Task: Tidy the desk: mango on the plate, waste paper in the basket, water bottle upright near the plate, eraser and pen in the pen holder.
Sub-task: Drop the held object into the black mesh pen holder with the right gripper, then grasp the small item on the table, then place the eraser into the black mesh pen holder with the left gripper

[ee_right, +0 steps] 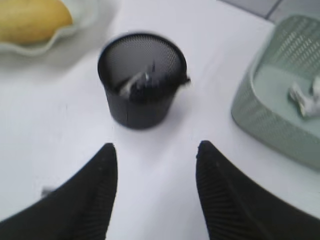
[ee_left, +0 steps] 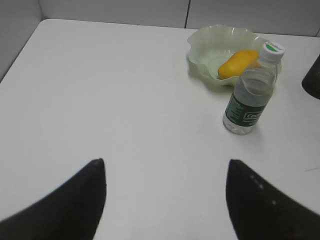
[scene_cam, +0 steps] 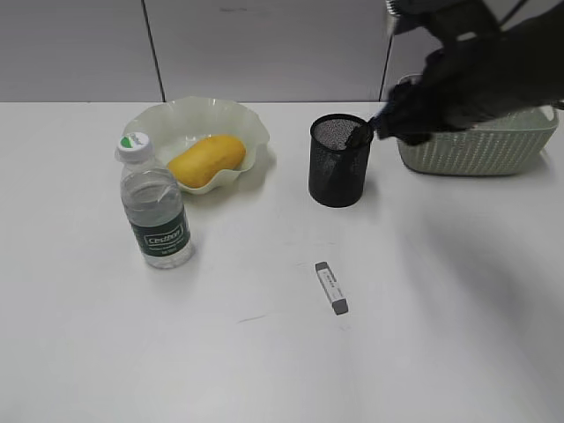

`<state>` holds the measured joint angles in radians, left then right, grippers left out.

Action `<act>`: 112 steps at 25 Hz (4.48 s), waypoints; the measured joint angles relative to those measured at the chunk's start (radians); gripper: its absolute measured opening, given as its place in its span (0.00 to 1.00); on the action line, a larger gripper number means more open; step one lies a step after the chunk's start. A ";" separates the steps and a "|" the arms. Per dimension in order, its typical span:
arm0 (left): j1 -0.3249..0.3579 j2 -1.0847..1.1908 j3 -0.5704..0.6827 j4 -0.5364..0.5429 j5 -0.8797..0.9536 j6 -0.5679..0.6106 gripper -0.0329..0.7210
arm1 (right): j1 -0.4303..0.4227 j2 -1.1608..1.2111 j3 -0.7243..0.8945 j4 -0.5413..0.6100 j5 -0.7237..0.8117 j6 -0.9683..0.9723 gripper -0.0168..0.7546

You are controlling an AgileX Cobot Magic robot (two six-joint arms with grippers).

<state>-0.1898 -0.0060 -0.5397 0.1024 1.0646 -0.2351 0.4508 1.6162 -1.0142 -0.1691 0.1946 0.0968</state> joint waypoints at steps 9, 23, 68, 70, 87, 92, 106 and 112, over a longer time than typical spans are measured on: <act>0.000 0.005 0.000 -0.015 -0.002 0.009 0.70 | 0.000 -0.664 0.419 0.062 0.584 0.000 0.53; 0.001 0.492 -0.049 -0.379 -0.240 0.474 0.57 | 0.000 -1.467 0.498 0.113 0.835 0.000 0.50; -0.752 2.329 -1.225 0.140 -0.202 -0.739 0.58 | 0.000 -1.623 0.504 0.108 0.844 -0.001 0.44; -0.752 2.338 -1.225 0.140 -0.198 -0.756 0.58 | 0.000 -1.623 0.504 0.108 0.844 -0.001 0.44; -0.753 2.191 -1.224 0.475 -0.424 -0.823 0.23 | 0.000 -1.623 0.504 0.108 0.844 -0.001 0.44; -0.713 2.082 -1.233 0.948 -0.652 -0.925 0.23 | 0.000 -1.623 0.504 0.108 0.844 -0.001 0.44; -0.500 2.247 -1.226 1.043 -1.091 -0.937 0.23 | 0.000 -1.623 0.504 0.108 0.844 -0.002 0.44; -0.500 2.247 -1.226 1.039 -1.102 -0.937 0.43 | 0.000 -1.623 0.504 0.108 0.844 -0.002 0.44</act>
<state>-0.6902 2.2412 -1.7652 1.1419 -0.0376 -1.1723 0.4508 -0.0066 -0.5106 -0.0611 1.0382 0.0947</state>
